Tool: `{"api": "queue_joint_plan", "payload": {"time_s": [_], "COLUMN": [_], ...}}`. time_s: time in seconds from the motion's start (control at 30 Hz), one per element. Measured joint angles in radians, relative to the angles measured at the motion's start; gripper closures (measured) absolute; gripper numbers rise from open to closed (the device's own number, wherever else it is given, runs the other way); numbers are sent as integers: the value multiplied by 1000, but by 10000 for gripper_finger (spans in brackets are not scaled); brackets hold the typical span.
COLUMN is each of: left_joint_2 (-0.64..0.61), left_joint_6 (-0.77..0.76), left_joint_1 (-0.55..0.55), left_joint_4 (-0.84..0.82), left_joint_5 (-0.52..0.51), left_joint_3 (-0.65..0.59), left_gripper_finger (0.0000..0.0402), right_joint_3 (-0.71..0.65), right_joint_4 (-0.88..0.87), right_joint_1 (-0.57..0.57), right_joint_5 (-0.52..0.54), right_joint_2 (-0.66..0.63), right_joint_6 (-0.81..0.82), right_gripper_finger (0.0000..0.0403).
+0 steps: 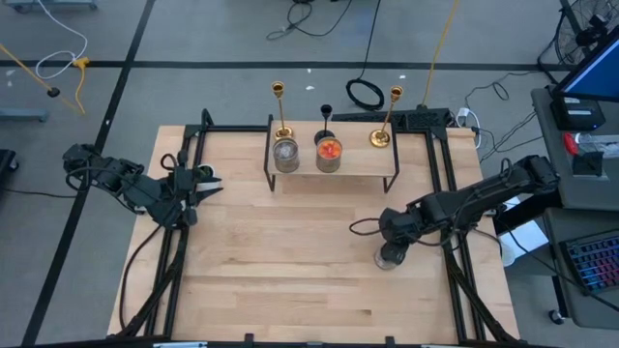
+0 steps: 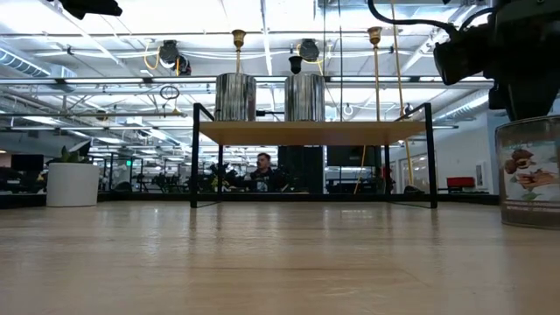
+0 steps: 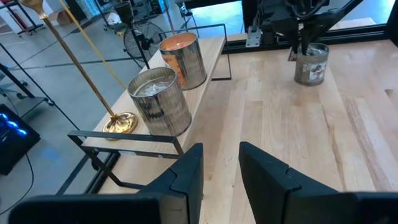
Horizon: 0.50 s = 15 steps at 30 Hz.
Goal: Pick & Place candle stick holders
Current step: Put the brown scented candle aligned with the golden candle holder on the shelf
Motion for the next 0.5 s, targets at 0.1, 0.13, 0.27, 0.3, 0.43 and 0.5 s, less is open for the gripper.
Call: {"api": "queue_joint_plan", "payload": {"time_s": [0.1, 0.13, 0.27, 0.3, 0.43, 0.5], "left_joint_2": [0, 0, 0, 0, 0, 0], "left_joint_6": [0, 0, 0, 0, 1, 1], "left_joint_1": [0, 0, 0, 0, 0, 0], "left_joint_4": [0, 0, 0, 0, 0, 0], "left_joint_5": [0, 0, 0, 0, 0, 0], "left_joint_3": [0, 0, 0, 0, 0, 0], "left_gripper_finger": [293, 293, 293, 293, 293, 293], "right_joint_3": [-1, -1, -2, -2, -1, -1], "right_joint_4": [8, 8, 33, 48, 154, 204], "right_joint_1": [0, 0, 1, 1, 1, 1], "right_joint_5": [-26, -32, -25, -26, 7, 43], "right_joint_2": [0, 1, 2, 1, 2, 2], "right_joint_6": [2, 2, 13, 13, 6, 3], "right_gripper_finger": [369, 384, 392, 392, 398, 399]}}
